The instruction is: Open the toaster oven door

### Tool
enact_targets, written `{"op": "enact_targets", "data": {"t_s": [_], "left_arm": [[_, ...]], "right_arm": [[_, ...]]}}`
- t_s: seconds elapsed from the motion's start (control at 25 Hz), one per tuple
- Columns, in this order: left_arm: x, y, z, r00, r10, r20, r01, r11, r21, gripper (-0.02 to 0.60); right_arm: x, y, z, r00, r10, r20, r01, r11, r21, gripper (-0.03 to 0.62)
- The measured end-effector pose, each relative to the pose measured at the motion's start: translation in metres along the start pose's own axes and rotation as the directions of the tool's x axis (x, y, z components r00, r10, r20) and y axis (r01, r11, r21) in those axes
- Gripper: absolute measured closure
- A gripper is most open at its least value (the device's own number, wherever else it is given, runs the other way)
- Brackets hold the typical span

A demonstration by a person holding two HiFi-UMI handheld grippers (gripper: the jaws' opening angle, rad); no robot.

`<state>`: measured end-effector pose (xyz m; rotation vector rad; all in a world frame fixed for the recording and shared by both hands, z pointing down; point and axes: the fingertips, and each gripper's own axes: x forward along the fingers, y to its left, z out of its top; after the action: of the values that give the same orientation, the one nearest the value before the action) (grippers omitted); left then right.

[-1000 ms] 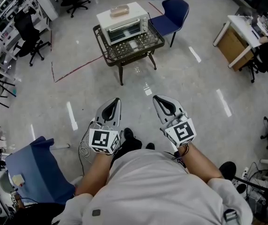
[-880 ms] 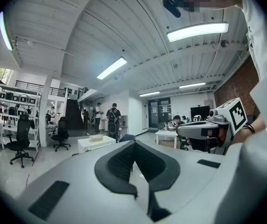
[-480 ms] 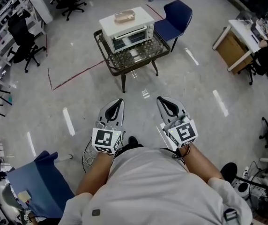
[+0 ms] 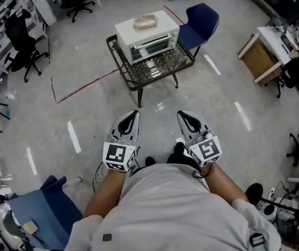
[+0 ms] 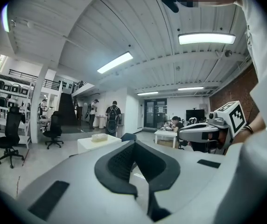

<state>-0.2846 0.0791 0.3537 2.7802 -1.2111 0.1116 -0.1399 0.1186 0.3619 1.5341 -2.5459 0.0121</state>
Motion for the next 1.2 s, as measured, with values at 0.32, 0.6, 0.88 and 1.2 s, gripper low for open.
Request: {"op": "enact_targets", "data": {"t_s": [0.32,0.6,0.88,1.2], "left_arm": [[0.041,0.03,0.0,0.999,0.046,-0.013,-0.046,0.999,0.017,0.565],[0.108,0.053,0.001,0.989,0.14,-0.039,-0.14,0.99,0.009,0.566],[0.203,0.047,0.012,0.973,0.228,-0.042,-0.228,0.974,0.004,0.565],[0.302,0.014,0.01,0.957,0.286,-0.041,-0.286,0.958,0.016,0.565]], "right_arm": [[0.053,-0.033,-0.003,0.998,0.054,0.019,-0.054,0.998,0.016,0.576],[0.102,-0.096,-0.002,0.988,0.144,0.057,-0.145,0.989,0.016,0.576],[0.137,-0.193,-0.005,0.966,0.251,0.066,-0.252,0.968,0.005,0.576],[0.149,-0.286,-0.025,0.927,0.372,0.045,-0.373,0.928,0.017,0.576]]}}
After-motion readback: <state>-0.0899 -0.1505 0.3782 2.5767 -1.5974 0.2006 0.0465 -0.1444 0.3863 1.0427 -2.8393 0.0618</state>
